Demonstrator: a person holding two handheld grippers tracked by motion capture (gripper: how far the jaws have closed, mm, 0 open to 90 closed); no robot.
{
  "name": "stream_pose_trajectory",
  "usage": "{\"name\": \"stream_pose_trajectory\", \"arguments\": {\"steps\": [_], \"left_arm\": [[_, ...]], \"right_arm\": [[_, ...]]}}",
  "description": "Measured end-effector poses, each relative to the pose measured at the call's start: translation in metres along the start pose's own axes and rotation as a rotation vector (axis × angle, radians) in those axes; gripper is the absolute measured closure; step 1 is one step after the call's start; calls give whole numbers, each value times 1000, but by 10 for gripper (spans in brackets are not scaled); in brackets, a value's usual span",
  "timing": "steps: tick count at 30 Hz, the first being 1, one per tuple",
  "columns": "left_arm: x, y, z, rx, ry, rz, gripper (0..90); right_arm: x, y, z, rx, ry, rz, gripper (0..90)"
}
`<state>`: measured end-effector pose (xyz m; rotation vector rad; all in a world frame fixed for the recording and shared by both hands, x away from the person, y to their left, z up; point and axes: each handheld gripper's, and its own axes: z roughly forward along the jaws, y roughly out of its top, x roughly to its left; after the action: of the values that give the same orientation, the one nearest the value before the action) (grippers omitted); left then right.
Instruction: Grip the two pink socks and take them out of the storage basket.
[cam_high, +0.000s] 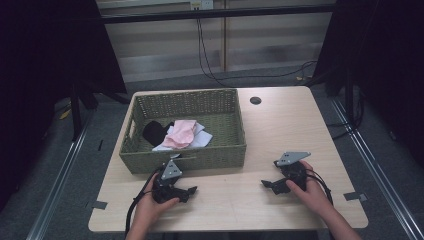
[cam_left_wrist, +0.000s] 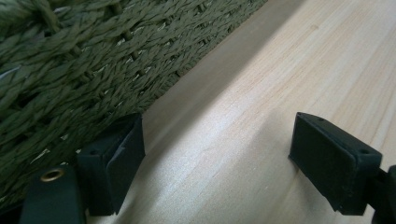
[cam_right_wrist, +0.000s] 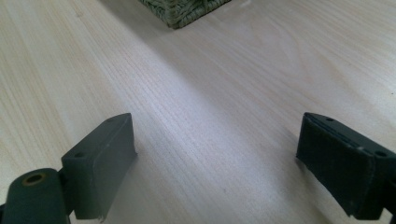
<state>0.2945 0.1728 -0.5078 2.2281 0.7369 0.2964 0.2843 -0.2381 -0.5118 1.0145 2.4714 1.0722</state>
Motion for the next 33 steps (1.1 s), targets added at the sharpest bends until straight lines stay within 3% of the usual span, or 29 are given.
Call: {"name": "stream_pose_trajectory", "arguments": {"steps": [6, 7, 8, 10, 17, 25, 33], "left_arm": [[0, 1, -1, 9, 8, -10, 175], [1, 5, -3, 56, 2, -11, 180], [1, 5, -3, 56, 2, -11, 192], [1, 9, -6, 108, -12, -16, 194], [1, 26, -19, 177, -53, -28, 203], [6, 39, -26, 234, -77, -37, 209], [13, 53, -36, 237, -107, -46, 211]], "right_arm": [[0, 0, 0, 2, -3, 0, 106], [0, 0, 0, 3, -2, 0, 106], [0, 0, 0, 3, -2, 0, 106], [0, 0, 0, 2, -2, 0, 106], [0, 0, 0, 2, -2, 0, 106], [0, 0, 0, 2, -2, -2, 106], [0, 0, 0, 2, -2, 0, 106]]}}
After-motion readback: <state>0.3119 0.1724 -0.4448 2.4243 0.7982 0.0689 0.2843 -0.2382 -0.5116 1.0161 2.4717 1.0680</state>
